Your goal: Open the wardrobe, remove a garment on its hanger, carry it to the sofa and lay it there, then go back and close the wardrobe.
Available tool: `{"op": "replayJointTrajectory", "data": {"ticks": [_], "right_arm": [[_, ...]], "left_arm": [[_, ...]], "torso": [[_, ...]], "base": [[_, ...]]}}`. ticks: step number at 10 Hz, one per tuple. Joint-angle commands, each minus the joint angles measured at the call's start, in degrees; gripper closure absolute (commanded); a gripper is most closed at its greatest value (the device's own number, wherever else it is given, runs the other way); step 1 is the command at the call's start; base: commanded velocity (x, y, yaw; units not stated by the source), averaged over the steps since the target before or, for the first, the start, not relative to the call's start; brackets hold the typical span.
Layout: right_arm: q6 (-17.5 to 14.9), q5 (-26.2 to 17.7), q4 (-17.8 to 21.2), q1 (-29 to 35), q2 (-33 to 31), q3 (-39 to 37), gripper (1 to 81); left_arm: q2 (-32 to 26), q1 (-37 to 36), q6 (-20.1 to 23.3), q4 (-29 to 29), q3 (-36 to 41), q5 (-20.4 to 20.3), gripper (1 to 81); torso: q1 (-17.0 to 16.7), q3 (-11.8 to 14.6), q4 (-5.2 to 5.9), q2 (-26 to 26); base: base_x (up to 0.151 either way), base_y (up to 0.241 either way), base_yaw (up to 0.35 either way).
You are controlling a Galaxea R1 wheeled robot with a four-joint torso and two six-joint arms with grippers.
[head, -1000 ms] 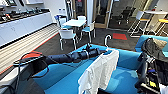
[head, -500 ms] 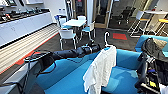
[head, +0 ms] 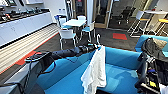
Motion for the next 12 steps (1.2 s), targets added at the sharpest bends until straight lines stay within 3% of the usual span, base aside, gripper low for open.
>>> {"op": "replayJointTrajectory", "data": {"ticks": [1, 5, 6, 8, 12], "right_arm": [[-0.2, -3.9, -0.6, -0.3, 0.0, 0.2, 1.0], [-0.2, -3.9, -0.6, -0.3, 0.0, 0.2, 1.0], [-0.2, -3.9, -0.6, -0.3, 0.1, 0.2, 1.0], [-0.2, -3.9, -0.6, -0.3, 0.3, 0.2, 1.0], [-0.2, -3.9, -0.6, -0.3, 0.7, 0.2, 1.0]], "left_arm": [[-0.4, -12.4, -0.3, 0.9, -1.7, 1.8, 81.1], [-0.7, -10.5, -0.3, 3.7, -6.0, 4.9, 81.1], [-1.3, -9.5, -0.3, 3.8, -5.7, 4.9, 81.1], [-1.9, -6.9, -0.3, 5.9, -6.0, 5.0, 81.1], [-3.9, 2.4, -0.2, 9.8, -6.2, 5.3, 81.1]], "torso": [[0.0, 0.0, 1.42, 0.0], [0.0, 0.0, 6.31, 0.0], [0.0, 0.0, 4.02, 0.0], [0.0, 0.0, 6.01, 0.0], [0.0, 0.0, 6.07, 0.0]], "base": [[0.000, 0.000, 0.000], [0.000, 0.000, 0.000], [0.000, 0.000, 0.000], [0.000, 0.000, 0.000], [0.000, 0.000, 0.000]]}}
